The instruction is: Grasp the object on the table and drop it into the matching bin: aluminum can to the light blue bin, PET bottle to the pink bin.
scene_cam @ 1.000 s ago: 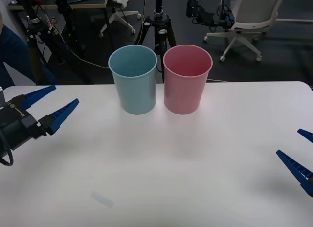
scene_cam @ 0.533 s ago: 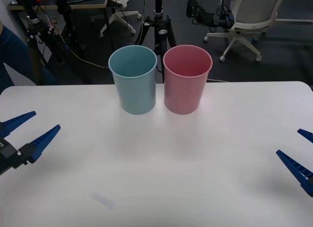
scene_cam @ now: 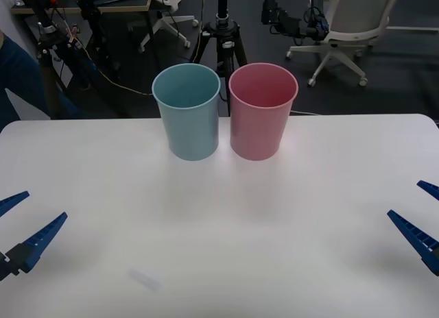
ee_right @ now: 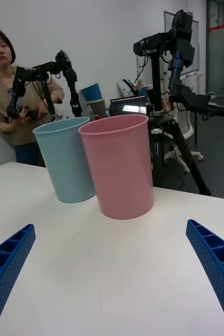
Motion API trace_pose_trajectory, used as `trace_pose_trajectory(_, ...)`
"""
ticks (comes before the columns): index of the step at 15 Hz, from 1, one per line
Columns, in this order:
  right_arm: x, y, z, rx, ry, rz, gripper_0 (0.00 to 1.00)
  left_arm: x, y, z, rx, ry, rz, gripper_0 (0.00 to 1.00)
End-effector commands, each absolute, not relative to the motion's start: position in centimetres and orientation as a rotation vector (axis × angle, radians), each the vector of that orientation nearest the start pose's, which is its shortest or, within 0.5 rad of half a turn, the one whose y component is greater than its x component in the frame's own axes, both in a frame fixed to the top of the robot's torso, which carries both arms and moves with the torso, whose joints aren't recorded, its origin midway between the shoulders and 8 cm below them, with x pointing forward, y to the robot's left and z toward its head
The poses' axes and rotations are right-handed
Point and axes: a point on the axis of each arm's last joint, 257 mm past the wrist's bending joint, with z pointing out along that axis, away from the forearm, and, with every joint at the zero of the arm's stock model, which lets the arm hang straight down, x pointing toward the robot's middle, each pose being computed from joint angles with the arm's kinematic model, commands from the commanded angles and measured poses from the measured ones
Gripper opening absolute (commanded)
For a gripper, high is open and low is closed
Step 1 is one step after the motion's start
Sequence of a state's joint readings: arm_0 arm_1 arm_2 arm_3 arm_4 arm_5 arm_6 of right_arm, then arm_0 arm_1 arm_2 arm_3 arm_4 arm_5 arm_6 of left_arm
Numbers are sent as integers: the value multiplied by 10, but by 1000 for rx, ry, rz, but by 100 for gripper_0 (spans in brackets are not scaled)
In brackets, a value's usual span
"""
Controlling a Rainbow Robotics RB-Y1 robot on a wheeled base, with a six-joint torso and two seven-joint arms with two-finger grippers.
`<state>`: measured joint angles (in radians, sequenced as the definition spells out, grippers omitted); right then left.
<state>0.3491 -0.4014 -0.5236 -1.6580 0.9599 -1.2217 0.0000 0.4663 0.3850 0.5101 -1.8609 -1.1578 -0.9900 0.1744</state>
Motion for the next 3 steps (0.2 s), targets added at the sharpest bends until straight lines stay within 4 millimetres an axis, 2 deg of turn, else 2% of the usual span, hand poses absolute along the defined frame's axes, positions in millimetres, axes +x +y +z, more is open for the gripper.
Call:
trace_pose_trajectory(1, 342, -330, -169, -465, 1441, 567, 100, 343, 347, -193, 367, 1643, -406, 100)
trace_pose_trajectory(3, 342, -330, -169, -465, 1441, 567, 100, 343, 347, -193, 367, 1643, -406, 100)
